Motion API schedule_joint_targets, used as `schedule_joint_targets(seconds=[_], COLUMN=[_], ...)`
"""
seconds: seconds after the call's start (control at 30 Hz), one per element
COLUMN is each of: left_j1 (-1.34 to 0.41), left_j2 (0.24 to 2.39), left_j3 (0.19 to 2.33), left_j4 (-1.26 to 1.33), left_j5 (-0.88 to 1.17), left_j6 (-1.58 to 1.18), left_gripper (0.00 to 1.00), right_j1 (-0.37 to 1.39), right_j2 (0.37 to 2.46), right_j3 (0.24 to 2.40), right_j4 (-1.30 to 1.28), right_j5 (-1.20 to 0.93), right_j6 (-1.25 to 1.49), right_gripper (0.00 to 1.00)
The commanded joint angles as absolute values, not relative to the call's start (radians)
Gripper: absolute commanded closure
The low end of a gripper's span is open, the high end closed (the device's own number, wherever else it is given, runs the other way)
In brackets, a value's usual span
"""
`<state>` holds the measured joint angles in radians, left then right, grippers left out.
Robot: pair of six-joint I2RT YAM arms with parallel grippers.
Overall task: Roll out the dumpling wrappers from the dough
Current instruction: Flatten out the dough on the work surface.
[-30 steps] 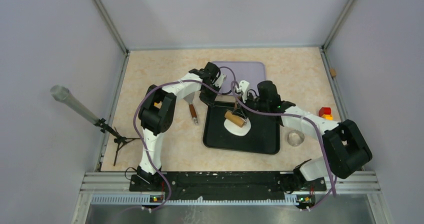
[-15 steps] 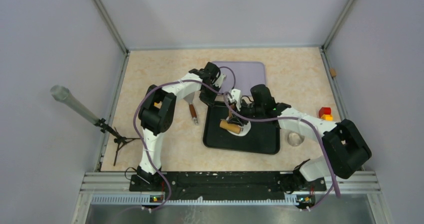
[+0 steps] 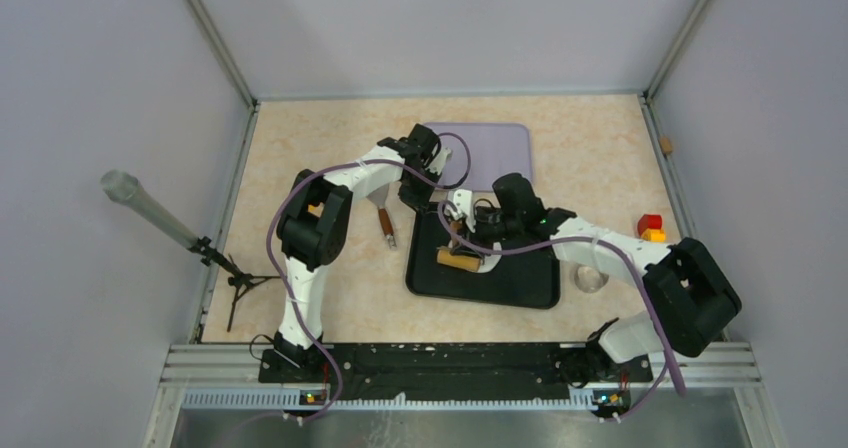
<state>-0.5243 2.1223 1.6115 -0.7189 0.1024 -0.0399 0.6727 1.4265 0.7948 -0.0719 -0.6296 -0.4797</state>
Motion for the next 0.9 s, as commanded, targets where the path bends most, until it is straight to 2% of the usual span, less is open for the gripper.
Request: schedule_joint_targets(seconds=[0.0, 0.23, 0.47, 0.67, 0.87], left_j1=[-0.475, -0.468, -0.436, -0.428, -0.428], left_j2=[2.143, 2.127, 2.038, 2.054, 2.062], left_j3=[1.587, 1.593, 1.513, 1.515, 1.502], left_j4=[-0.672, -0.677, -0.625, -0.634, -0.624], left_j5=[-0.072, -0.099, -0.132, -0.074, -0.049], left_j6=[-0.057, -0.100, -0.216, -0.216, -0.204], left_gripper=[1.00, 1.00, 1.00, 1.00, 1.00], right_j1=[0.705, 0.700, 0.573, 0.513, 0.494], right_j2=[1.494, 1.424, 1.263, 1.276, 1.422], right_j3=[0.738, 0.817, 0.865, 0.806, 0.865], right_j4=[-0.360, -0.357, -0.279, -0.053, 0.112], right_j5=[-0.610, -0.622, -0.649, -0.618, -0.550], right_j6=[-0.492, -0.447, -0.406, -0.314, -0.232], right_gripper=[1.00, 1.00, 1.00, 1.00, 1.00])
